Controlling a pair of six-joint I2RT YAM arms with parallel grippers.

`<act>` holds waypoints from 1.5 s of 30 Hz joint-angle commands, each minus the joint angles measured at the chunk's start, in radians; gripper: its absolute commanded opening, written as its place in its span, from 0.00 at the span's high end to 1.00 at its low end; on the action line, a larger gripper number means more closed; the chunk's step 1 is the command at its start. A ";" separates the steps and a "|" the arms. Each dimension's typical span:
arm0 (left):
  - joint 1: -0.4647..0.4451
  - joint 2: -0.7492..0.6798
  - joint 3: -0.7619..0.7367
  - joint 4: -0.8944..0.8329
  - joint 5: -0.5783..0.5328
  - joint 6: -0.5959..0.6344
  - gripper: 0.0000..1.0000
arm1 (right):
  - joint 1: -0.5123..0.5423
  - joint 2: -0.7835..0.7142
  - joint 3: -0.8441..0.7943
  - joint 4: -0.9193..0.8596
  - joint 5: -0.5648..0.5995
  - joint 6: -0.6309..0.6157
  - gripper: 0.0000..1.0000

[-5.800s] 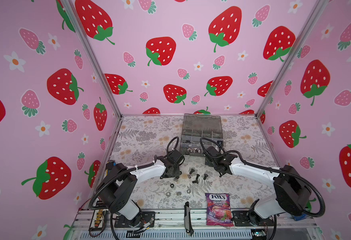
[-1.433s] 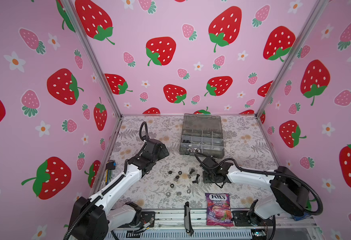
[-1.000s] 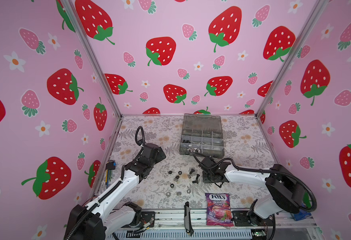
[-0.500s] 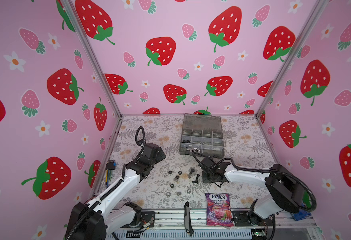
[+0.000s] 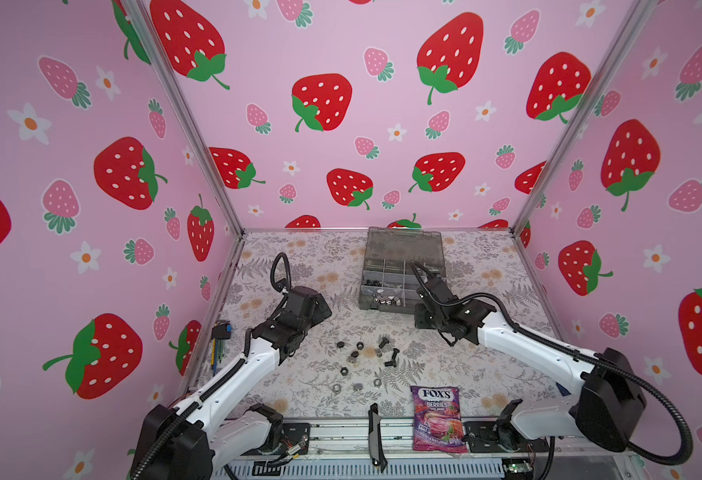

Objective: Sort the screws and nuts into containers
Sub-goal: 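Lift the black bolt and carry it over the organizer box with the right gripper, then lower the bolt into an empty compartment and open the right gripper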

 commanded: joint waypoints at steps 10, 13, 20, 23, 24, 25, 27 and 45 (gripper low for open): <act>0.006 0.031 0.018 0.019 -0.025 0.004 0.01 | -0.211 0.124 0.107 -0.006 -0.164 -0.160 1.00; 0.006 0.032 0.017 0.018 -0.027 0.003 0.01 | -0.247 0.158 0.118 -0.010 -0.190 -0.176 1.00; 0.007 0.037 0.029 -0.002 -0.041 -0.001 0.01 | -0.306 0.227 0.131 -0.022 -0.202 -0.216 1.00; 0.006 0.043 0.035 -0.001 -0.036 -0.001 0.01 | -0.328 0.253 0.133 -0.015 -0.214 -0.228 1.00; 0.007 0.046 0.036 0.002 -0.031 0.002 0.01 | -0.334 0.262 0.134 -0.014 -0.218 -0.233 1.00; 0.006 0.049 0.037 0.004 -0.028 0.004 0.01 | -0.338 0.271 0.133 -0.011 -0.222 -0.237 1.00; 0.006 0.053 0.040 0.004 -0.027 0.004 0.01 | -0.345 0.288 0.135 -0.006 -0.225 -0.244 1.00; 0.007 0.040 0.033 -0.011 -0.028 0.026 0.01 | -0.356 0.310 0.131 0.021 -0.180 -0.258 0.71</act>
